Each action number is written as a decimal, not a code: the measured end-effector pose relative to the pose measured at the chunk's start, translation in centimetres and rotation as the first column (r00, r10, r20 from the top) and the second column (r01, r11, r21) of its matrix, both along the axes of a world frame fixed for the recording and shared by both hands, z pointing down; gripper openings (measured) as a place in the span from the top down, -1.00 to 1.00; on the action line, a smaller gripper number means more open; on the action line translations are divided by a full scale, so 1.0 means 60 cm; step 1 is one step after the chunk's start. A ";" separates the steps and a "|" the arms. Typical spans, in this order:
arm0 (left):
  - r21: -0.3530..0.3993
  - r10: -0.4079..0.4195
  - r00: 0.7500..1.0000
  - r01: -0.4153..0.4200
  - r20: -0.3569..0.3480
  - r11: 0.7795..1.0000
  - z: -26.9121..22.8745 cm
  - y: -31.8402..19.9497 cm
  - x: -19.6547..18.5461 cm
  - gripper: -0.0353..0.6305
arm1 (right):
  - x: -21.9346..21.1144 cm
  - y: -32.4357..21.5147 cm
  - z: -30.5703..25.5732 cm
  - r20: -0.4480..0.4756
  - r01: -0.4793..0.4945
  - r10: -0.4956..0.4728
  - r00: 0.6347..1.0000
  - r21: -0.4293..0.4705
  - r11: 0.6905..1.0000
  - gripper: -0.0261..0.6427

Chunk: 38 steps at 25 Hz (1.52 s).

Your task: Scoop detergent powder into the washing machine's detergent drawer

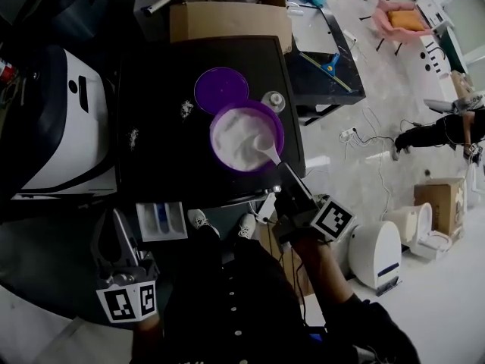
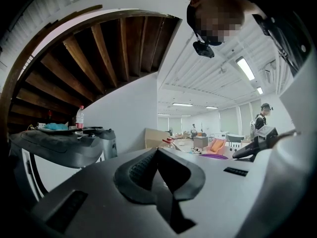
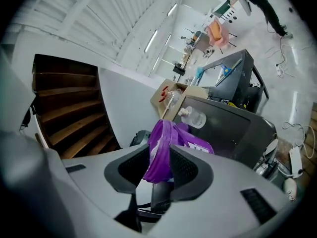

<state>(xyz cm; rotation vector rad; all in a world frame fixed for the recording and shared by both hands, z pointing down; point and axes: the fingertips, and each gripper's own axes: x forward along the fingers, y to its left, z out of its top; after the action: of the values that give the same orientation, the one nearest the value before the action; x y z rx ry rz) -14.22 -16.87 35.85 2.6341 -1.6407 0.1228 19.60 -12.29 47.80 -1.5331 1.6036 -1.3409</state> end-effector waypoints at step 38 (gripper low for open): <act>0.000 -0.037 0.999 0.037 -0.011 0.999 0.002 -0.013 -0.016 0.85 | -0.064 -0.027 -0.013 -0.738 0.555 -0.598 0.313 -0.369 0.746 0.83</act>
<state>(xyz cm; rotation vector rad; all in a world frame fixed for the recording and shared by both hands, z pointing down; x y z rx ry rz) -15.17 -17.66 35.96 2.5986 -1.6845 0.1061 15.78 -13.93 46.99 -1.8321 3.0071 -0.9333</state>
